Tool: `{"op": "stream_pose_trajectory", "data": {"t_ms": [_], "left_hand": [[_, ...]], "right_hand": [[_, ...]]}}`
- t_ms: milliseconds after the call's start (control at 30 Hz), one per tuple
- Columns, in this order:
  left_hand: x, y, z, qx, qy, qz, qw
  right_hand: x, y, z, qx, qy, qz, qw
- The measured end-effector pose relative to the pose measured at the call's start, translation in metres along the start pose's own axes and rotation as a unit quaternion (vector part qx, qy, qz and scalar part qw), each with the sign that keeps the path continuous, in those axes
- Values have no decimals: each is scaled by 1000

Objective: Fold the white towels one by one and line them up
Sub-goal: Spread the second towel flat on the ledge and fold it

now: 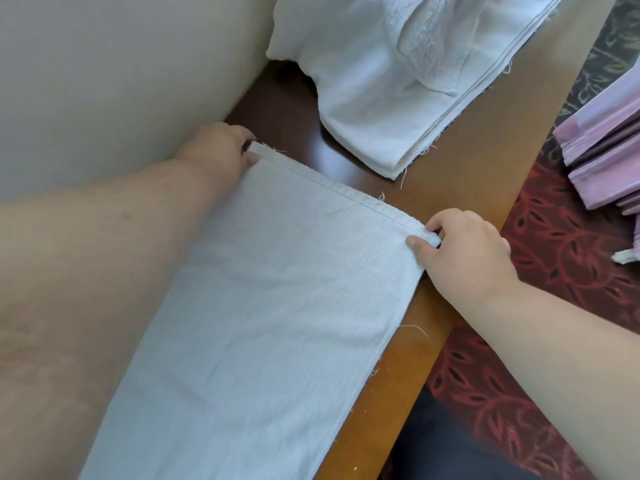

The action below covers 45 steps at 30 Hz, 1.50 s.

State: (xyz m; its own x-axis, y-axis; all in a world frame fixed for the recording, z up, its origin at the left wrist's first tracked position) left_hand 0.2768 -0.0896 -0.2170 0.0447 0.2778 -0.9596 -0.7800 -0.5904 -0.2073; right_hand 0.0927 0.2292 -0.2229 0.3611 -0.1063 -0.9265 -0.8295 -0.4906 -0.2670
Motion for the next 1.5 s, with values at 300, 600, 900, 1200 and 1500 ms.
{"op": "stream_pose_trajectory", "data": {"t_ms": [300, 600, 900, 1200, 1500], "left_hand": [[-17, -25, 5, 6, -7, 66, 998], [-56, -87, -2, 23, -99, 150, 983], [-73, -213, -39, -114, -175, 186, 960], [-50, -369, -54, -273, -415, 208, 842], [-68, -508, -66, -283, -541, 303, 732]], "right_hand": [[-1, 2, 0, 20, 78, -127, 989], [-41, -64, 0, 15, 266, -97, 959], [-52, -185, -27, -194, 220, -178, 939], [-35, -300, -82, -409, 8, -370, 834], [-48, -392, -134, -535, -122, -429, 718]]}}
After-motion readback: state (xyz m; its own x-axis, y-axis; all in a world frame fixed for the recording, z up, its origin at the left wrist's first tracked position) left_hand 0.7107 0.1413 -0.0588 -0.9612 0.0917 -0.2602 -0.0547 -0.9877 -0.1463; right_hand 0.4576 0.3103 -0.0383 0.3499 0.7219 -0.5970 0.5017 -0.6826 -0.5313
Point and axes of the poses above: each hand's wrist, its own y-axis towards the middle knuckle, its own x-axis out of the palm, z = x × y, the point moved 2 cm from there along y, towards the middle knuckle, and after that the axes turned 14 degrees about x, right-handed, at the moved point
